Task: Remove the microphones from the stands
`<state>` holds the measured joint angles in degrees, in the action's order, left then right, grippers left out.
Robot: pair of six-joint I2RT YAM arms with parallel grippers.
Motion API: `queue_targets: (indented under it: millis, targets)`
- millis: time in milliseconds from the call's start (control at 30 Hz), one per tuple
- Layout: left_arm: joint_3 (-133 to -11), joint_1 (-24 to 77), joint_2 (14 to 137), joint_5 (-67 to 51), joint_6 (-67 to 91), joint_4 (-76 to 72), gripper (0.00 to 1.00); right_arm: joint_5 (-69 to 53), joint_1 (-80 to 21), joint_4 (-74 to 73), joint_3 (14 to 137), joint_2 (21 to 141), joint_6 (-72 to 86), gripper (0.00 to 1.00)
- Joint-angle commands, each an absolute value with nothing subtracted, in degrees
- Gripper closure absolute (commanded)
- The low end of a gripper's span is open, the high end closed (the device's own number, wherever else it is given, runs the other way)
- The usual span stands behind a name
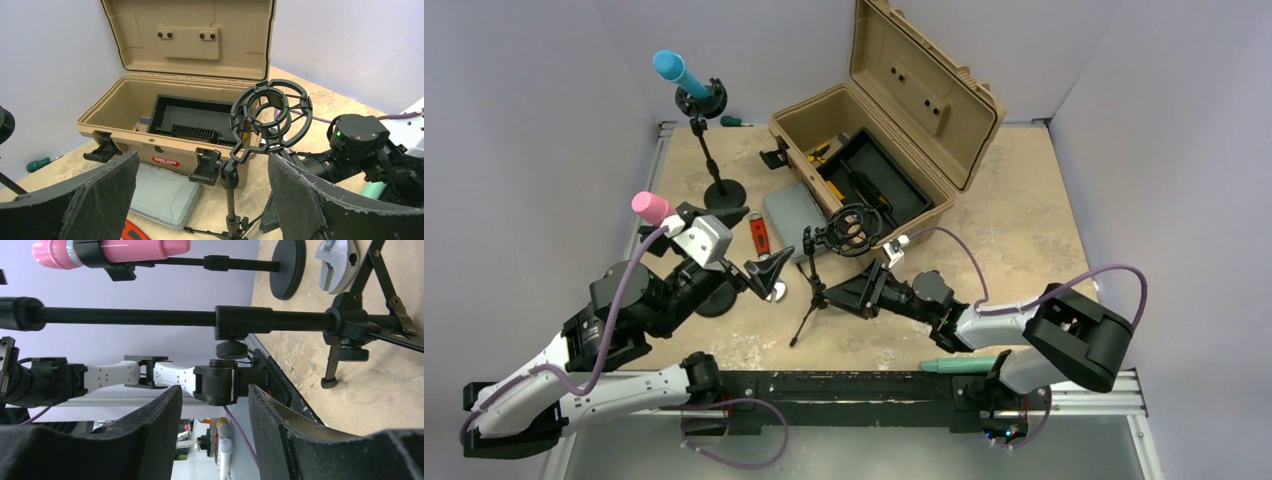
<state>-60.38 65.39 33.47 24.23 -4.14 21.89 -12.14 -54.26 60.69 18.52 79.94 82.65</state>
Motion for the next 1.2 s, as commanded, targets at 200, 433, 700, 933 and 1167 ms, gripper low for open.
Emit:
queue_targets:
  millis: [200,433,700,933,1167]
  targets:
    - [-59.97,65.57,32.46,24.74,-4.69,19.36,0.04,-10.06,-54.17,64.39,23.1,84.24,84.65,0.52]
    - [-60.25,65.65,32.54,25.05,-4.68,19.88,0.04,-9.75,-54.14,65.92,25.6,87.92,85.13,0.56]
    - [-60.23,65.65,31.76,24.87,-4.4,19.95,0.05,-6.39,-54.14,64.12,25.55,87.87,84.77,0.61]
    - [-60.31,65.65,31.75,24.78,-4.15,20.09,0.05,-6.05,-54.22,65.45,26.6,90.65,85.13,0.66]
    - [-60.4,65.68,31.73,24.69,-4.07,20.22,0.05,-2.22,-55.12,58.6,27.81,88.07,80.83,0.91]
